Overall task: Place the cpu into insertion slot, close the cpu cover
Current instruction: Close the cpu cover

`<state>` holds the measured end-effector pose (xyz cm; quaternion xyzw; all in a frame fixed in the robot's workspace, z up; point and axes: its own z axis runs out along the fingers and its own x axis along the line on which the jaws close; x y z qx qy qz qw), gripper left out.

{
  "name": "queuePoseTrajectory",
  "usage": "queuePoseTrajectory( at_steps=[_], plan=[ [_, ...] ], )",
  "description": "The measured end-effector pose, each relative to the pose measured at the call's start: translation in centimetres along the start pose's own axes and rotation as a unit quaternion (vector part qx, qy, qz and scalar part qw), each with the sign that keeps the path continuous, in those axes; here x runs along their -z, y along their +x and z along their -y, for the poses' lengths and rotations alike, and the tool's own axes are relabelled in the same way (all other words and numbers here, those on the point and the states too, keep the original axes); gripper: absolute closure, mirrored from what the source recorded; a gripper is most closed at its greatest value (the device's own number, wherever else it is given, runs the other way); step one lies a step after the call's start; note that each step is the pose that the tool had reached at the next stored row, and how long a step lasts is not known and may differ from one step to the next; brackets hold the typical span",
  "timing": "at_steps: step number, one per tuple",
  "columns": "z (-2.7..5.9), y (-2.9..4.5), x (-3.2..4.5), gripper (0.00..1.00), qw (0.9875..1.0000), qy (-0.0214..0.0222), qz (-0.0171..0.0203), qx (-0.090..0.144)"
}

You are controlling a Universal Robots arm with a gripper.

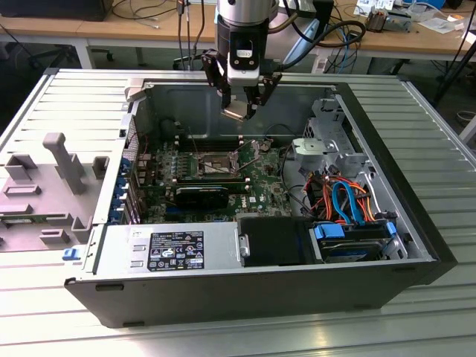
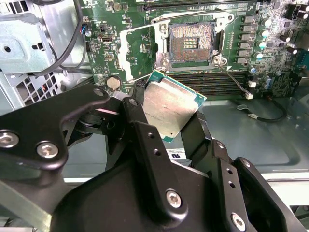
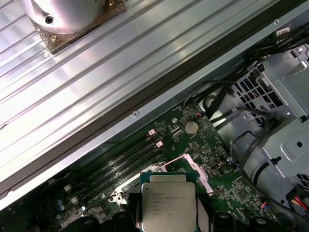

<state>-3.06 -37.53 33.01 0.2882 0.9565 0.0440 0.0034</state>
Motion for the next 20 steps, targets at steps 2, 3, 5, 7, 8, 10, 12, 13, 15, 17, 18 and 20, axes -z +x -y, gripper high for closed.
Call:
queuePoseTrajectory(
  at_steps=[2,3,5,7,8,10,12,13,15,17,18,20],
  plan=[
    [0.00,0.00,0.00,0.45,1.0000,0.0000,0.0000,-0.001],
    [0.00,0.00,0.00,0.45,1.0000,0.0000,0.0001,-0.001],
    [0.00,0.00,0.00,0.45,1.0000,0.0000,0.0001,-0.002],
    [0.00,0.00,0.00,0.45,1.0000,-0.0001,0.0002,-0.003],
    [0.00,0.00,0.00,0.45,1.0000,-0.0001,0.0002,-0.003],
    [0.00,0.00,0.00,0.45,1.0000,-0.0001,0.0003,-0.004],
    [0.00,0.00,0.00,0.45,1.0000,-0.0001,0.0004,-0.004],
    [0.00,0.00,0.00,0.45,1.0000,-0.0001,0.0004,-0.005],
    [0.00,0.00,0.00,0.45,1.0000,-0.0001,0.0005,-0.006],
    [0.00,0.00,0.00,0.45,1.0000,-0.0001,0.0006,-0.007],
    [0.00,0.00,0.00,0.45,1.0000,-0.0001,0.0006,-0.007],
    [0.00,0.00,0.00,0.45,1.0000,-0.0002,0.0007,-0.008]
  ],
)
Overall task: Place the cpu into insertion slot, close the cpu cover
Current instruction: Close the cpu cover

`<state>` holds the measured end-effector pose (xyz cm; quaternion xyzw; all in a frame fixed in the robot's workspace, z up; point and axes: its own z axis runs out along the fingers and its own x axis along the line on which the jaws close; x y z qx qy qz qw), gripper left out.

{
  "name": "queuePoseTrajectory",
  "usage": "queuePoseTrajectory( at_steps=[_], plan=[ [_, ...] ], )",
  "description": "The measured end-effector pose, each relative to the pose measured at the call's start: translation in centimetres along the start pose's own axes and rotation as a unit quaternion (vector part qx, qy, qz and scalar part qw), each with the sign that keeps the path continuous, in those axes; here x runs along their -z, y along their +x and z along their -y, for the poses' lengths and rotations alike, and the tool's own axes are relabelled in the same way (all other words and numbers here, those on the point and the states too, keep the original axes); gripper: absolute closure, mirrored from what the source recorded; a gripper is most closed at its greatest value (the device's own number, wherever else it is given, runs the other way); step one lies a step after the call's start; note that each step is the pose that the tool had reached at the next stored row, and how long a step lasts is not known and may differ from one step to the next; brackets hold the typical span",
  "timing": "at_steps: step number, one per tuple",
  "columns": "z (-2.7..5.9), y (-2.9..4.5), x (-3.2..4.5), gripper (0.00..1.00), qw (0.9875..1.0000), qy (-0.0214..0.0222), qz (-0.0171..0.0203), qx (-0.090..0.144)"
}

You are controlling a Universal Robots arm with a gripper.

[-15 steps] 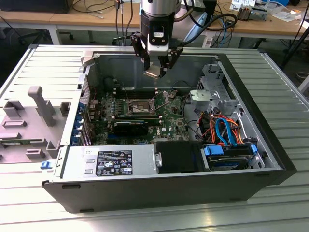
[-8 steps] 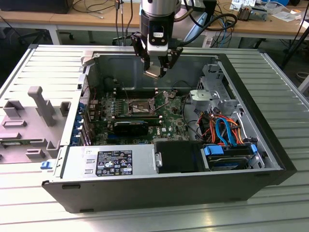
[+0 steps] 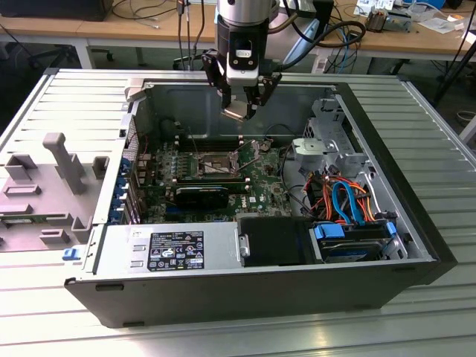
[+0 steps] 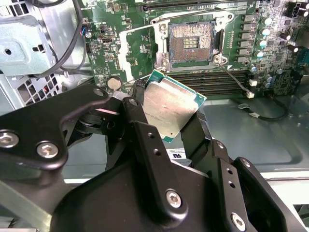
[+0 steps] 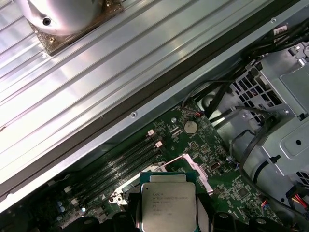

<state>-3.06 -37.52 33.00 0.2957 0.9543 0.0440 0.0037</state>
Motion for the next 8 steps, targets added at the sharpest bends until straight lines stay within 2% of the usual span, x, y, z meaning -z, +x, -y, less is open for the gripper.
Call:
queuePoseTrajectory(
  at_steps=[8],
  plan=[
    [0.00,0.00,0.00,0.45,1.0000,0.0000,0.0003,-0.003]
  ],
)
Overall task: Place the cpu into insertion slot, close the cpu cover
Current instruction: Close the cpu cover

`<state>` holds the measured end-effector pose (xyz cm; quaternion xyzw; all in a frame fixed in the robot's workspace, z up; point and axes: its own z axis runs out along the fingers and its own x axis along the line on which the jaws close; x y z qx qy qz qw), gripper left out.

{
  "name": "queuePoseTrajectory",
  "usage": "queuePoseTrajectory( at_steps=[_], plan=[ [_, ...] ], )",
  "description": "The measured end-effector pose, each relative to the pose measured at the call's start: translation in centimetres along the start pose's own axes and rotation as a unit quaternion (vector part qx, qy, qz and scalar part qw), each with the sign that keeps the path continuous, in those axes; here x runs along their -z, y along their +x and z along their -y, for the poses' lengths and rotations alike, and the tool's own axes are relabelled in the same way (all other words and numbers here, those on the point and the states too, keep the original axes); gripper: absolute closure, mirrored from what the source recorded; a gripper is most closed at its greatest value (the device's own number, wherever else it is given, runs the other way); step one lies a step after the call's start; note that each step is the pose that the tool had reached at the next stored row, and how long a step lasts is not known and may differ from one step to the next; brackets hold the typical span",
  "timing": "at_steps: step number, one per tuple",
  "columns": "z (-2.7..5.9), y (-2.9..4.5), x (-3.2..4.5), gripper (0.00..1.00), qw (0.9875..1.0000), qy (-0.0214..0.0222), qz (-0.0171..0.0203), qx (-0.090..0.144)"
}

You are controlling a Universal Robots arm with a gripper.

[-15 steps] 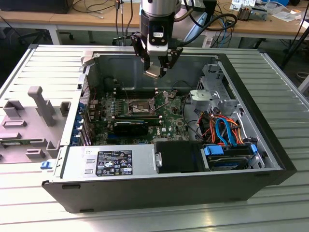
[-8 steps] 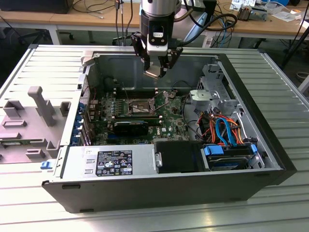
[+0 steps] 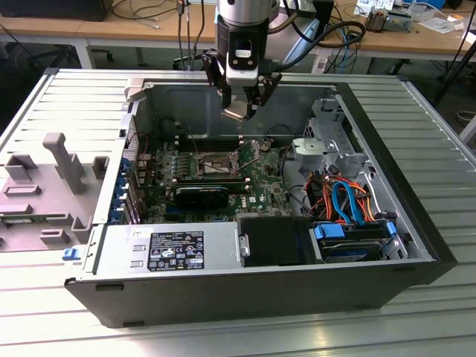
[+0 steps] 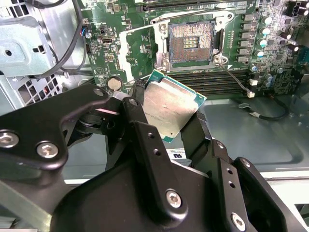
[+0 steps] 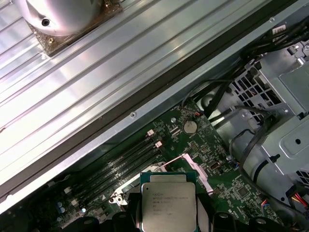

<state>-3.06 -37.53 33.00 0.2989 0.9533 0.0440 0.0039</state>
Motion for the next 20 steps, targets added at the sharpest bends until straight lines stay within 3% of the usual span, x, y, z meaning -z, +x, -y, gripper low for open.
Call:
queuePoseTrajectory(
  at_steps=[20],
  plan=[
    [0.00,0.00,0.00,0.45,1.0000,-0.0002,0.0006,-0.007]
  ],
)
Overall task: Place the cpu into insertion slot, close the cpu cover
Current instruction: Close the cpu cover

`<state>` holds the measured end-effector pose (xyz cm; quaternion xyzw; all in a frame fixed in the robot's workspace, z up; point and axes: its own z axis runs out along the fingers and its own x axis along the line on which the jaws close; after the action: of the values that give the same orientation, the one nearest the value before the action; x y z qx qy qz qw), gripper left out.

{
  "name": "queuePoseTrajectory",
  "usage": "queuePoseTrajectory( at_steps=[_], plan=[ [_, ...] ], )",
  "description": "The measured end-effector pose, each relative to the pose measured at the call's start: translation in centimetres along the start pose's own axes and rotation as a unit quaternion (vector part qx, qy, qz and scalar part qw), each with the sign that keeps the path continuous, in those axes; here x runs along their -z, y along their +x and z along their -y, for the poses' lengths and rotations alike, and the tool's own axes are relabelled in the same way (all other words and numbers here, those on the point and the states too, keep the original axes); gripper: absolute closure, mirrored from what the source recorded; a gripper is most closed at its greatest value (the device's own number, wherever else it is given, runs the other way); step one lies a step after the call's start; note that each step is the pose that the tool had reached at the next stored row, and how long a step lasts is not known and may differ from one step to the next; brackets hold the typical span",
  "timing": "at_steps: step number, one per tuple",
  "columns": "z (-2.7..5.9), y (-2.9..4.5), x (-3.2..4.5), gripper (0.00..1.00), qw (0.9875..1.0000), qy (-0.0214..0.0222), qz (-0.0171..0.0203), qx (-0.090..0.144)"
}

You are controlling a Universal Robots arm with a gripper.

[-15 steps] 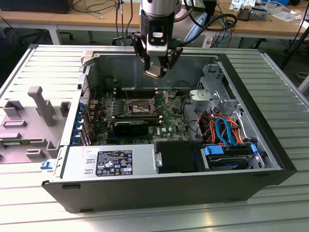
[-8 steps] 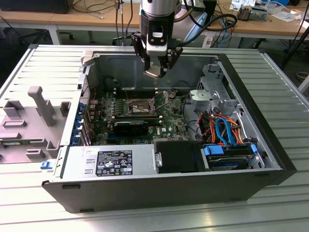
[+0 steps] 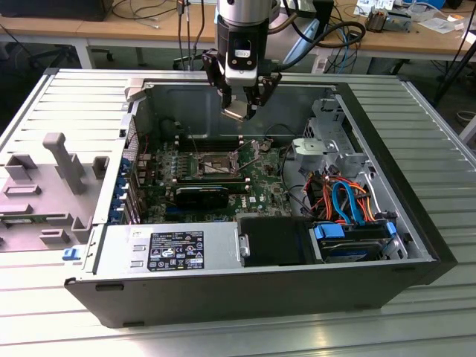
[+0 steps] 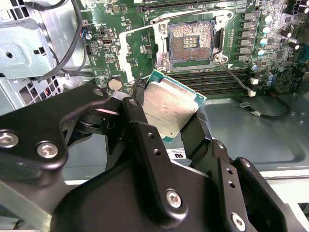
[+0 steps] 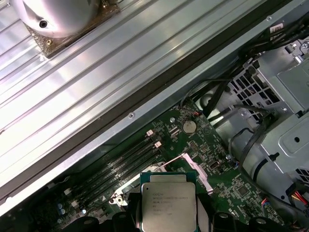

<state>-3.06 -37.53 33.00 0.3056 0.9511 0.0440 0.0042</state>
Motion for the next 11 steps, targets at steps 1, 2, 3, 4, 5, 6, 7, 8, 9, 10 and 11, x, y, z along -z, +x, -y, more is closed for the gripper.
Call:
queuePoseTrajectory(
  at_steps=[1,2,3,4,5,6,7,8,9,10,11],
  plan=[
    [0.00,0.00,0.00,0.45,1.0000,0.0000,0.0001,0.000],
    [0.00,0.00,0.00,0.45,1.0000,0.0000,0.0001,-0.001],
    [0.00,0.00,0.00,0.45,1.0000,0.0000,0.0001,-0.001],
    [0.00,0.00,0.00,0.45,1.0000,0.0000,0.0002,-0.002],
    [0.00,0.00,0.00,0.45,1.0000,0.0000,0.0002,-0.002],
    [0.00,0.00,0.00,0.45,1.0000,0.0000,0.0002,-0.002],
    [0.00,0.00,0.00,0.45,1.0000,-0.0001,0.0002,-0.003],
    [0.00,0.00,0.00,0.45,1.0000,-0.0001,0.0003,-0.003],
    [0.00,0.00,0.00,0.45,1.0000,-0.0001,0.0003,-0.003],
    [0.00,0.00,0.00,0.45,1.0000,-0.0001,0.0003,-0.004],
    [0.00,0.00,0.00,0.45,1.0000,-0.0001,0.0004,-0.004]
  ],
)
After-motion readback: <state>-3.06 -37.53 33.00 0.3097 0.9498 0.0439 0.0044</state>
